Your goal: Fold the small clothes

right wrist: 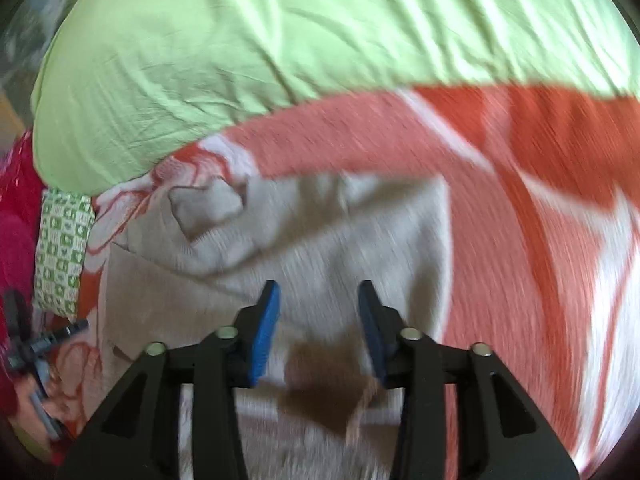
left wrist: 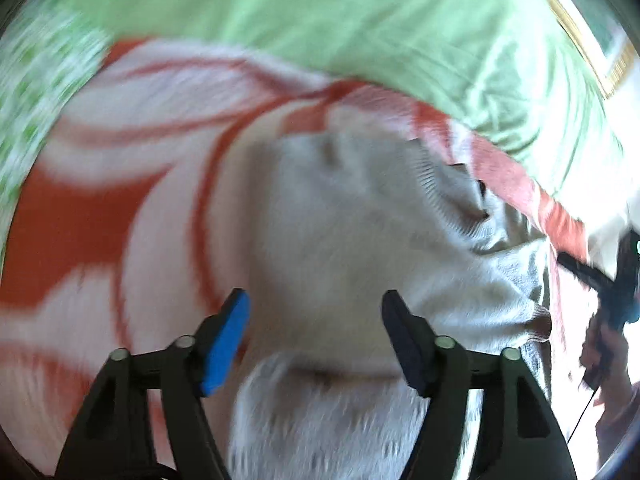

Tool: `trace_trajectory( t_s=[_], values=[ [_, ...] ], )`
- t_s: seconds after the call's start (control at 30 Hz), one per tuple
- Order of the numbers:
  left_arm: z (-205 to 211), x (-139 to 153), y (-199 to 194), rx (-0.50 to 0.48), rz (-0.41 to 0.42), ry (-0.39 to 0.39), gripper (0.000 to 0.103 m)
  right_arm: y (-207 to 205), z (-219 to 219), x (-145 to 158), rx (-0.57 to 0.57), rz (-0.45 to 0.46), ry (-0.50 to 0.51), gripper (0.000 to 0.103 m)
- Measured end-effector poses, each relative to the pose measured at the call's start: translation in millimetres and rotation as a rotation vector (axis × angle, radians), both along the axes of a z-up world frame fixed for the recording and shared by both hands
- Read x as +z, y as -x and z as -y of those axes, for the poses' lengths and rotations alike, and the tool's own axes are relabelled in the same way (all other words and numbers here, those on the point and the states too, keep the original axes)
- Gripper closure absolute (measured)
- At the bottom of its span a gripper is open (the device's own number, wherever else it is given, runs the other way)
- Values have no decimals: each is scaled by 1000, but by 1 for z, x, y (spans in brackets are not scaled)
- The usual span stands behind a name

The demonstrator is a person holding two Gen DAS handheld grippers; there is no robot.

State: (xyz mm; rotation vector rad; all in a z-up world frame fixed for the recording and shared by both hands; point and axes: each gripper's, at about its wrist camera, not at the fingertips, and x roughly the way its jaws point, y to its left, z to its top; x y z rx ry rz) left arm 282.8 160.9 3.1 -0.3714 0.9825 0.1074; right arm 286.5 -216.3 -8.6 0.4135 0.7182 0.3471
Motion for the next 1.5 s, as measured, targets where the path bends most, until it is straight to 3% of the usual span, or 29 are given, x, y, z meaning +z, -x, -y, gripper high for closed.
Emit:
trace_trajectory(
  t_s=[0.13,0.27,0.43,0.53,0.67,0.73,0.83,0.93,1.07,1.2,1.33,1.5],
  values=[
    [14,2,-70,-101,-23,-72,32,-41,-11,14,81,33,76,40],
    [24,-7,-125,-110,-62,-180,32,-80,-25,16,141,43,192,34],
    [23,-28,-158,-89,-117,-180,32,-119,-49,-4,255,31,363,31],
    [32,-38,-161,-83,-133,-253,31,-128,-55,-17,314,-8,407,97],
    [27,-40,-165,-18,-137,-252,30,-129,-27,6,164,56,333,99],
    [26,-43,-167,18,-143,-256,29,-140,-18,-8,119,-15,262,99],
    [31,-39,-169,34,-142,-271,29,-141,-27,-23,99,-38,296,98],
    [35,-21,-154,35,-101,-253,32,-120,-12,-8,57,-30,177,88],
    [29,-3,-93,54,-40,-155,32,-51,14,5,10,40,50,48],
    [35,-8,-16,68,-43,-57,32,23,25,-12,19,9,-28,45],
    [55,-22,60,40,-93,-27,31,92,19,-36,13,-69,-62,45],
    [66,-42,149,40,-173,13,31,143,9,-51,-6,-125,-115,44]
  ],
)
